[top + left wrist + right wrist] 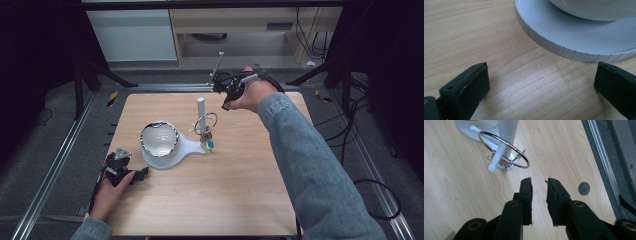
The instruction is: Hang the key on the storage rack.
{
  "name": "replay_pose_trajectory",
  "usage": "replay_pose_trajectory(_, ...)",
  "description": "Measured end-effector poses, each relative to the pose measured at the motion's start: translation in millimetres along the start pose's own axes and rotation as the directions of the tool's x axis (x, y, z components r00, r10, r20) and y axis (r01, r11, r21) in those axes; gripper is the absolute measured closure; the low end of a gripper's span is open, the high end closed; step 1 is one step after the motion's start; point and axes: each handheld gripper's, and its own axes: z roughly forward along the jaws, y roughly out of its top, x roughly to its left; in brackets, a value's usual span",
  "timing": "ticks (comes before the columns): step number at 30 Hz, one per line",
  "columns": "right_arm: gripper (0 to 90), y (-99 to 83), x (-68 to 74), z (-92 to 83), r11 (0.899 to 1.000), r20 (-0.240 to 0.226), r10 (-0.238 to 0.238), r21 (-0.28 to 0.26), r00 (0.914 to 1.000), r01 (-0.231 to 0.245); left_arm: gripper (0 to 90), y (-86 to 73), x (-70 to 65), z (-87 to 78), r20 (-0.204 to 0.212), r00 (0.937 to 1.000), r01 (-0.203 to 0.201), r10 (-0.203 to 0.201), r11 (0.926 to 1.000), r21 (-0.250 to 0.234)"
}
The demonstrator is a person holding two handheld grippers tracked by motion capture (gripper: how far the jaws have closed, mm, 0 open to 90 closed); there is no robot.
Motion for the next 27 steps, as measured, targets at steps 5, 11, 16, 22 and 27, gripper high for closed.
replay_pose_trajectory(5, 56.8, -10.2, -4.1, 2.0, 0.999, 0.032, 0.038, -0.014, 0.9988, -0.037, 0.0, 0.0, 0.0, 0.0, 0.0, 1.0, 0.001, -0.001, 1.0, -0.001)
replay_pose_trajectory(11, 37.9, -25.3, -9.5, 10.6, 0.996, 0.067, 0.083, -0.026, 0.9943, -0.081, 0.0, 0.0, 0.0, 0.0, 0.0, 1.0, 0.0, 0.0, 1.0, -0.001)
replay_pose_trajectory(16, 25.5, -38.7, -16.7, 17.8, 0.992, 0.073, 0.124, 0.003, 0.9896, -0.124, 0.0, 0.0, 0.0, 0.0, 0.0, 1.0, 0.0, 0.0, 1.0, -0.001)
replay_pose_trajectory(22, 12.7, -57.2, -24.4, 25.1, 0.983, 0.091, 0.181, 0.024, 0.9792, -0.184, 0.0, 0.0, 0.0, 0.0, 0.0, 1.0, 0.001, -0.001, 1.0, -0.001)
replay_pose_trajectory(27, 6.9, -73.8, -27.1, 32.0, 0.977, 0.095, 0.21, 0.019, 0.973, -0.213, 0.0, 0.0, 0.0, 0.0, 0.0, 1.0, 0.0, 0.0, 1.0, -0.001)
